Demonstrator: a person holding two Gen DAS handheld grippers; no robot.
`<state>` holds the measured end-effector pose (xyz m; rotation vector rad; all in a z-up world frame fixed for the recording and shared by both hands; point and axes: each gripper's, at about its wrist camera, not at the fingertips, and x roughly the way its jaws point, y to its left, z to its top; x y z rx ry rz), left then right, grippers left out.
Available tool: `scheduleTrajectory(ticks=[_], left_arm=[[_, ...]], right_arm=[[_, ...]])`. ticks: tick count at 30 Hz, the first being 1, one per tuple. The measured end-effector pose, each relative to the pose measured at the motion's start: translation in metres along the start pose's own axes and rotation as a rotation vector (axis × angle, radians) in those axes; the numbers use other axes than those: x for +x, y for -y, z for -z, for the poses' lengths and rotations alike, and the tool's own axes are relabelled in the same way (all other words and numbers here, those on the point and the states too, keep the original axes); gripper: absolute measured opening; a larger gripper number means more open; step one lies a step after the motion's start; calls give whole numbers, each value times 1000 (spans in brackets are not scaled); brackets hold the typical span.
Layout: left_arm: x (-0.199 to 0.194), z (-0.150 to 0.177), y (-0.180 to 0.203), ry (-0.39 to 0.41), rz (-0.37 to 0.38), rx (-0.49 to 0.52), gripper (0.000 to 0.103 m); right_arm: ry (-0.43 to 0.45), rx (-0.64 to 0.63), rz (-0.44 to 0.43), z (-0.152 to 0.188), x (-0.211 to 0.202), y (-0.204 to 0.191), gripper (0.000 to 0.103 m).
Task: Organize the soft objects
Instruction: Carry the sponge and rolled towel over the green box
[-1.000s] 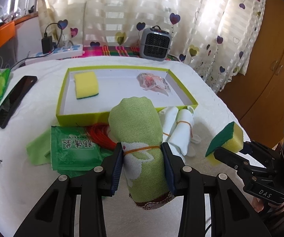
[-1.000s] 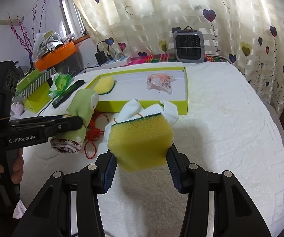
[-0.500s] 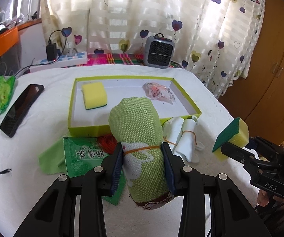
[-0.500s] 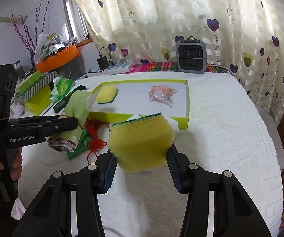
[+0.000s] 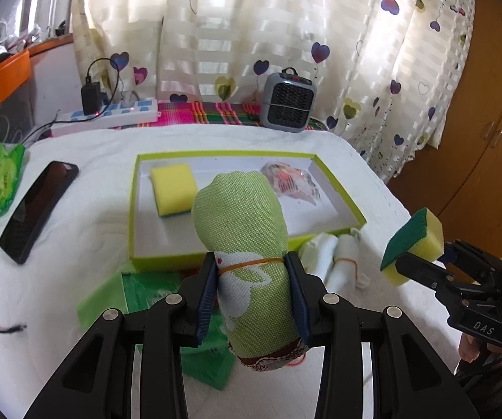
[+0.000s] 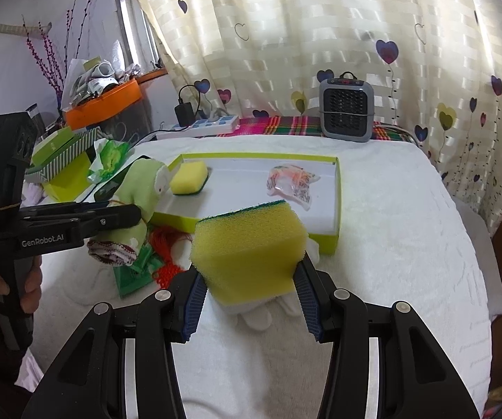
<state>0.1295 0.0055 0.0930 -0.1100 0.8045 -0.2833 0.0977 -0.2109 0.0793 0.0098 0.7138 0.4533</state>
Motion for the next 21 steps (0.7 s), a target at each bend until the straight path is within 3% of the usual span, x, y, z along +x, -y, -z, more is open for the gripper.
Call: scheduleTrajectory(ticks=[11,21], left_arm=[[26,-34,-10,-7,-8,11,37],[52,-61,-16,-24,32,10,37]], right_arm=[[-60,-25,58,-34,30,12,49],[-135,27,37,-65,65,33,49]])
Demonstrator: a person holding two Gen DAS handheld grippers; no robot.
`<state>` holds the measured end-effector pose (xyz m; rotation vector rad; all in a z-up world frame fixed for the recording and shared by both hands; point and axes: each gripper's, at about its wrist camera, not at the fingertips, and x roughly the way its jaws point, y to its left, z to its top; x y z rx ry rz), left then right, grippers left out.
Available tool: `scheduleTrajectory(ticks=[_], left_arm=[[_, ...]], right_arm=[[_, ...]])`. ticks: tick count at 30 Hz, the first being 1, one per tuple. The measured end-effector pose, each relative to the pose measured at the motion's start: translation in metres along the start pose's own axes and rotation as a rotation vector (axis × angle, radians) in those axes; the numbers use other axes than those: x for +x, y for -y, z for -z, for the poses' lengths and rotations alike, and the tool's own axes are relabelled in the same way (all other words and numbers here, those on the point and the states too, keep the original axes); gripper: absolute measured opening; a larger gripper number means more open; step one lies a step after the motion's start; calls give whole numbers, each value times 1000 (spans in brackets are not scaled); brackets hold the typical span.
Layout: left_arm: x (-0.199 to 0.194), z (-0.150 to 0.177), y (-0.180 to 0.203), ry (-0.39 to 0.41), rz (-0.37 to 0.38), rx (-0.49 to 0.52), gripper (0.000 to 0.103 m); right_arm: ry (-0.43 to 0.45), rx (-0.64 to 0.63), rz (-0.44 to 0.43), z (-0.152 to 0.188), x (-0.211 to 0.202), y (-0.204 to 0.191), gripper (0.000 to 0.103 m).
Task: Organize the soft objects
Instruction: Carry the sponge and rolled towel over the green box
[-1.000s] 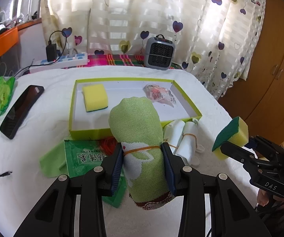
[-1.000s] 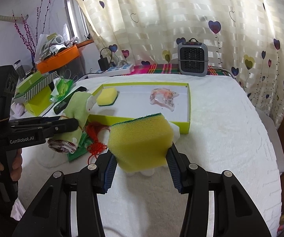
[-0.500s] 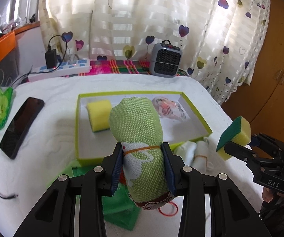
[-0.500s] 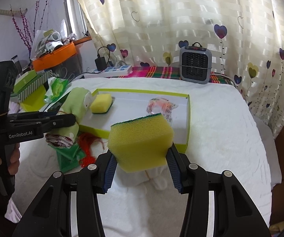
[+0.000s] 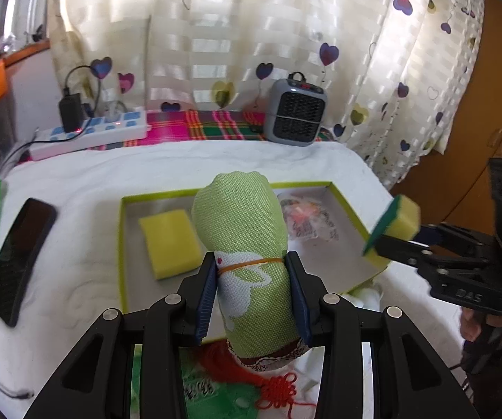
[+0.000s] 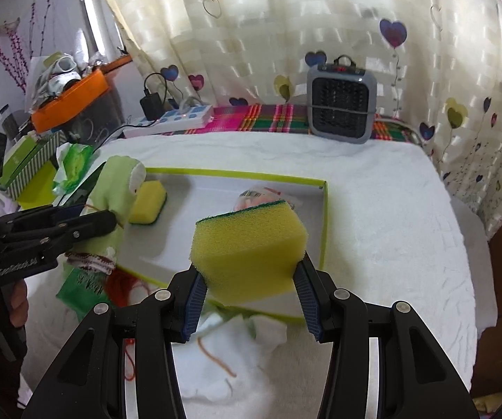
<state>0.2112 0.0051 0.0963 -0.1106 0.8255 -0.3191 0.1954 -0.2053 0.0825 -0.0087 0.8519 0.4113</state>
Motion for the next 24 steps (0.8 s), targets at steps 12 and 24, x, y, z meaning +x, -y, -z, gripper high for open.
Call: scheduleTrajectory(ticks=[12,24], left_arm=[[42,-21,-7,-58,-27,21,37],[87,-26,-10,-145,-63,57,37]], right_arm=[[-118,-52,100,-28,48,3,49],[-285,-141,136,-44,88,1,50]])
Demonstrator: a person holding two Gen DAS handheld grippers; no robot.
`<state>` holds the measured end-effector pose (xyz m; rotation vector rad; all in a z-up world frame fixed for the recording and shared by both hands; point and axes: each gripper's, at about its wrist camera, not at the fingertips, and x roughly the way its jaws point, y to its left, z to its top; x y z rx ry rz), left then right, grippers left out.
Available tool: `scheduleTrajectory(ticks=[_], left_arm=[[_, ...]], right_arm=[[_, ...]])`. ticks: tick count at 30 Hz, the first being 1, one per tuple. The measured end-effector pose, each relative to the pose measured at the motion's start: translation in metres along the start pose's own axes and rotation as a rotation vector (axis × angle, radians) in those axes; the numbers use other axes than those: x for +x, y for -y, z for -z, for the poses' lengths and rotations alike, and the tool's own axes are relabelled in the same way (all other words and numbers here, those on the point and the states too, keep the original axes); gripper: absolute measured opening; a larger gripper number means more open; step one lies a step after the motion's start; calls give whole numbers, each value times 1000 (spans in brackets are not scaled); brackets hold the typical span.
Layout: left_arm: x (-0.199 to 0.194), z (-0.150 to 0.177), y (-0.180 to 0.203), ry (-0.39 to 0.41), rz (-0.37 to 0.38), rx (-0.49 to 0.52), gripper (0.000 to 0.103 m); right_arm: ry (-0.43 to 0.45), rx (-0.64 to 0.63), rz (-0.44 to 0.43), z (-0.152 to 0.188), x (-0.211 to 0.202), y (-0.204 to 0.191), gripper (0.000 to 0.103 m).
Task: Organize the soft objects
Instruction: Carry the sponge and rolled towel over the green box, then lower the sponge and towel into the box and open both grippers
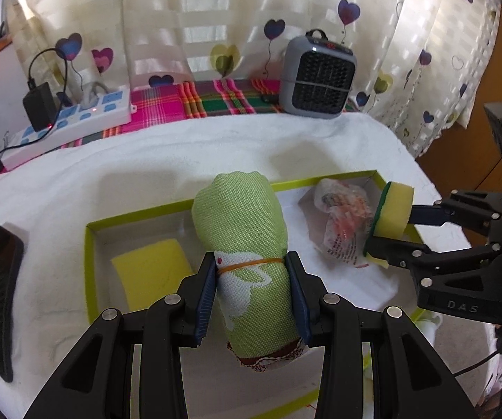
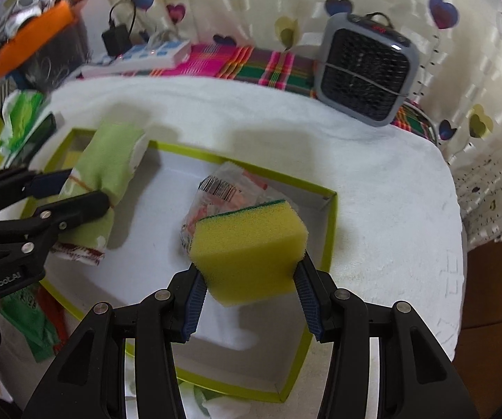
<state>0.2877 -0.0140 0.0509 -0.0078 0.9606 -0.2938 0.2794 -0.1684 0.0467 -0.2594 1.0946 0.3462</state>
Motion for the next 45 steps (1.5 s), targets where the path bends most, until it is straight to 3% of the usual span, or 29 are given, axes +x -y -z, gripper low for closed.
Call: scheduleTrajectory(ticks=[10,14,16,27,30,34,45], left_arm=[[7,0,1,-7,-11,16,39],[7,0,2,-3,-14,23,43],[7,-1,1,0,-9,13,43],[-4,-2,6,55,-38,20,44],[-5,-3,8,60,-31,32,44],[1,-2,6,46,-34,21,44],[3,-1,5,44,-32,17,44]], right_arm=[[-21,-23,13,-7,4,3,50],[7,-19,-4,-6,-3,4,53],[25,-9,-19,-7,-6,6,59],[133,57,-74,-9,-18,12,60],[133,31,-33,-7,-13,5,60],[148,63,-81,-8,-10,8,60],[160,133,-101,-7,-1,18,60]])
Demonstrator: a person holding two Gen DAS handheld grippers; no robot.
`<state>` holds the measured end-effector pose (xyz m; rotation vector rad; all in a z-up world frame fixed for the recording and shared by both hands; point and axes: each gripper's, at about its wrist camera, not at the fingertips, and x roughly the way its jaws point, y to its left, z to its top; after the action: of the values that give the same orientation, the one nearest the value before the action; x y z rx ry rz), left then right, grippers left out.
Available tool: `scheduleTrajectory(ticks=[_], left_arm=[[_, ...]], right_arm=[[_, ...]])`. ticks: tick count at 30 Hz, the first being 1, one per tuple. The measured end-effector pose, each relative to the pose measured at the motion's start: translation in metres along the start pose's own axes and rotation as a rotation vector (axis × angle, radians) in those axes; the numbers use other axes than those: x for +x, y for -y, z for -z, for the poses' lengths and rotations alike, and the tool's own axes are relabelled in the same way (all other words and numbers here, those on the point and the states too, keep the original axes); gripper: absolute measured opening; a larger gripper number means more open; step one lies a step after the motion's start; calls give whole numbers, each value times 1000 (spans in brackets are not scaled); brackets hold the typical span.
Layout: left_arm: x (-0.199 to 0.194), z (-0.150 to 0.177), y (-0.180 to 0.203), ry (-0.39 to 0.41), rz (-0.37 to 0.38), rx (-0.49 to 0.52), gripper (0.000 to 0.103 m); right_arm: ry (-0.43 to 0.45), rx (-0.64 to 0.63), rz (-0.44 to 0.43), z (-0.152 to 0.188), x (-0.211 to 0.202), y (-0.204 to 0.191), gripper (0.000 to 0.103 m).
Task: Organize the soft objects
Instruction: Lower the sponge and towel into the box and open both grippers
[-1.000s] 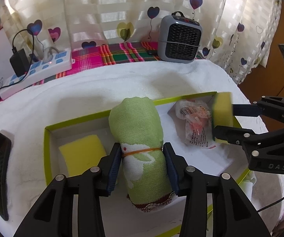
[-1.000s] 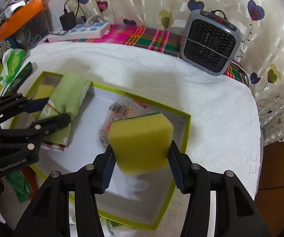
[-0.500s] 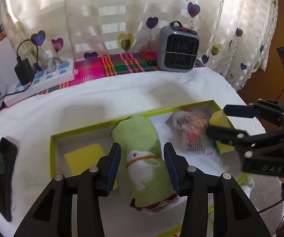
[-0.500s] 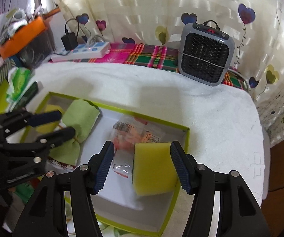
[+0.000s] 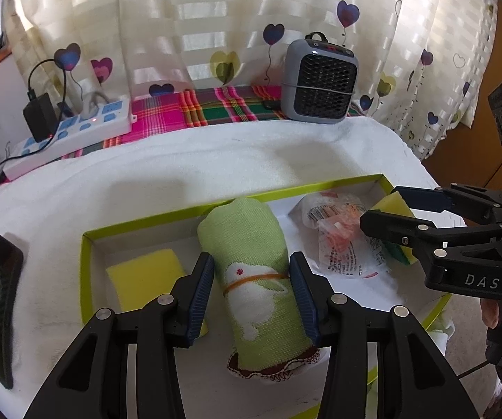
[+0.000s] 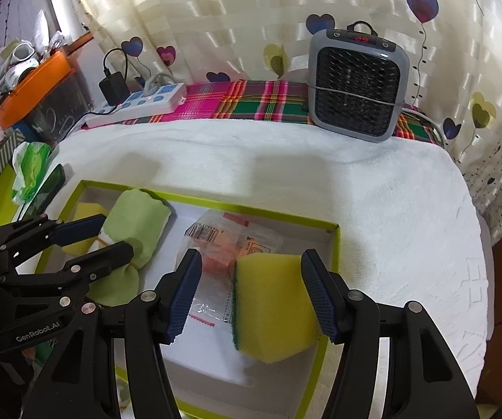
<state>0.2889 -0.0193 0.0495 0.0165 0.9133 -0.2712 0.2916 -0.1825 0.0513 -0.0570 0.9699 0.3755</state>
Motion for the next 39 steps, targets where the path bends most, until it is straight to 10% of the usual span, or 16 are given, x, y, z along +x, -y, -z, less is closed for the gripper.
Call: scheduleTrajectory(ticks=[39], left_arm=[[-52,36,15,53,-24,-36,44]], right_arm=[[138,49,-1,36,-48,-12,60]])
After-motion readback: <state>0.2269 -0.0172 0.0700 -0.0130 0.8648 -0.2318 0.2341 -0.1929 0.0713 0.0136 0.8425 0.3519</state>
